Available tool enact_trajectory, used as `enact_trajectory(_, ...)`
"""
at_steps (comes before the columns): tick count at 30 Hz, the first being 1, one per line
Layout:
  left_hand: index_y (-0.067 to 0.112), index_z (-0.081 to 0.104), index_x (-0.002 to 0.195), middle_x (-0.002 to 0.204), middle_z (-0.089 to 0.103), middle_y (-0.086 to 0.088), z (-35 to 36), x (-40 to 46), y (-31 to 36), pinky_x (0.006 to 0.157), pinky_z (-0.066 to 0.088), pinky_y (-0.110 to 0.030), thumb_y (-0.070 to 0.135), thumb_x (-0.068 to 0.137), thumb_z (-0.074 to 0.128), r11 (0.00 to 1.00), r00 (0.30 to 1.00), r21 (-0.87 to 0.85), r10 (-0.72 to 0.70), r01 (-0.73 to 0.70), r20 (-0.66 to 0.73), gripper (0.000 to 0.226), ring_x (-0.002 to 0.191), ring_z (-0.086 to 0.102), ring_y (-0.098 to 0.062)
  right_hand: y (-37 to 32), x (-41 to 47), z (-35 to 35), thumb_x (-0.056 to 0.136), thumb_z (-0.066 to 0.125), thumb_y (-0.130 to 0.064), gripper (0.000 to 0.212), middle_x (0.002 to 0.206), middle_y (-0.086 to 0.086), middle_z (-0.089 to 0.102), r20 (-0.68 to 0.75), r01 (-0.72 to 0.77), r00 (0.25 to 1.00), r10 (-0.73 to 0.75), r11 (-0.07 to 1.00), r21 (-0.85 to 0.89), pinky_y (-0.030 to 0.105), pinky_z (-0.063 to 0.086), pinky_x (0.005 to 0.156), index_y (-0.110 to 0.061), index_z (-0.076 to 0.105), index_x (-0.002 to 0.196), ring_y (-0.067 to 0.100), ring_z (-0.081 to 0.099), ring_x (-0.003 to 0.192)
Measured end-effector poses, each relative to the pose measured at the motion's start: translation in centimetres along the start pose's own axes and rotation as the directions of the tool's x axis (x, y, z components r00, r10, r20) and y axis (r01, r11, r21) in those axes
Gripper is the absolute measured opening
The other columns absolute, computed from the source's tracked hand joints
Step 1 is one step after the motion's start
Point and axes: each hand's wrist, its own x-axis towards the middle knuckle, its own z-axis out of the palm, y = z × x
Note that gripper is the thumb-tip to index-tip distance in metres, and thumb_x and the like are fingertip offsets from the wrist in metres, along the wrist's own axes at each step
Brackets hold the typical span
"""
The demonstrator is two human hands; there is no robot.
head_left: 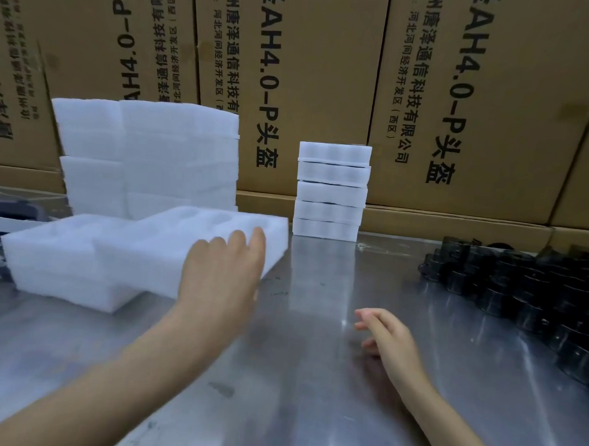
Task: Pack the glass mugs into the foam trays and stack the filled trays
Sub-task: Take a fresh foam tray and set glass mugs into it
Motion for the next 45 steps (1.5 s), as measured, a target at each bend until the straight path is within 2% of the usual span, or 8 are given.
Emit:
enact_trajectory(8,0.009,0.004,0.148,0.124,0.043,-0.007,0.3,-3.3,14.3,0.073,0.024,-0.032,0.031,0.091,0.050,0.867,0.955,-0.434,0.294,-0.246,0.045,0.077,0.107,0.049,-0.026,-0.3,-0.9,-3.7,0.060,0.060,-0.073,0.084,0.076,0.016,0.049,0.341,-0.371,0.891,0.301,0.914,0.164,0.021,0.045,0.051,-0.003,0.056,0.106,0.022,0.053,0.064)
enact_trajectory(16,0.016,0.063,0.107,0.093,0.063,-0.001,1.1,-2.0,15.8,0.069,0.046,-0.036,0.044,0.087,0.044,0.534,0.820,-0.624,0.426,-0.570,-0.383,0.040,0.080,0.059,-0.025,1.7,2.3,-9.2,0.068,0.063,-0.048,0.051,0.091,0.005,0.069,-0.042,-0.350,0.928,0.371,0.903,0.249,0.031,0.052,0.062,-0.021,0.058,0.112,0.023,0.068,0.078)
enact_trajectory(23,0.026,0.066,0.097,0.098,0.063,0.014,7.1,0.8,9.7,0.083,0.043,-0.016,0.038,0.088,0.049,0.264,0.980,-0.956,-0.112,-0.130,-0.164,0.023,0.094,0.057,0.000,1.8,2.6,-12.5,0.075,0.066,-0.049,0.042,0.087,0.005,0.074,0.120,-0.447,0.893,0.433,0.886,0.127,0.038,0.055,0.081,-0.016,0.069,0.101,0.023,0.070,0.084)
enact_trajectory(26,0.027,0.064,0.102,0.107,0.064,0.010,10.3,0.3,9.1,0.088,0.039,-0.011,0.028,0.095,0.052,0.030,0.980,-0.993,-0.168,0.112,0.106,0.013,0.106,0.057,-0.008,1.2,2.7,-12.6,0.087,0.059,-0.047,0.041,0.064,-0.004,0.064,-0.092,-0.352,0.932,0.350,0.936,-0.004,0.024,0.049,0.058,-0.007,0.067,0.092,0.011,0.061,0.058)
enact_trajectory(29,0.024,0.062,0.110,0.119,0.061,0.002,11.9,0.1,9.7,0.106,0.038,-0.041,0.022,0.097,0.047,-0.137,0.953,-0.949,-0.063,0.286,0.296,0.019,0.116,0.054,-0.022,1.1,3.2,-12.6,0.092,0.054,-0.036,0.033,0.115,0.002,0.062,-0.397,-0.207,0.914,0.087,0.941,-0.269,0.039,0.047,0.090,-0.014,0.064,0.114,0.020,0.058,0.102)
enact_trajectory(34,0.032,0.064,0.107,0.120,0.051,0.016,11.3,-0.2,10.3,0.101,0.026,-0.007,0.039,0.095,0.042,-0.068,0.992,-0.990,0.037,0.120,0.118,0.026,0.119,0.044,0.003,-0.9,5.5,-14.0,0.094,0.050,-0.027,0.035,0.138,0.004,0.041,-0.479,-0.140,0.859,-0.184,0.814,-0.564,0.031,0.043,0.069,-0.020,0.052,0.128,0.015,0.058,0.079)
enact_trajectory(37,0.034,0.067,0.096,0.118,0.051,0.015,11.1,-0.2,10.5,0.096,0.027,-0.007,0.055,0.085,0.033,0.024,0.998,-1.000,0.064,0.020,0.021,0.042,0.116,0.044,0.007,-2.5,8.1,-15.6,0.094,0.050,-0.024,0.041,0.139,0.011,0.038,-0.451,-0.197,0.842,-0.297,0.609,-0.769,0.036,0.043,0.079,-0.012,0.045,0.134,0.027,0.046,0.117)
enact_trajectory(45,0.034,0.064,0.095,0.105,0.056,0.018,11.3,-0.5,10.5,0.091,0.030,-0.012,0.051,0.092,0.025,0.198,0.980,-0.962,0.087,-0.191,-0.177,0.043,0.106,0.052,-0.005,-3.0,11.3,-17.9,0.096,0.052,-0.024,0.043,0.137,0.016,0.039,-0.395,-0.382,0.917,-0.059,0.156,-0.911,0.042,0.043,0.081,-0.005,0.039,0.132,0.034,0.036,0.126)
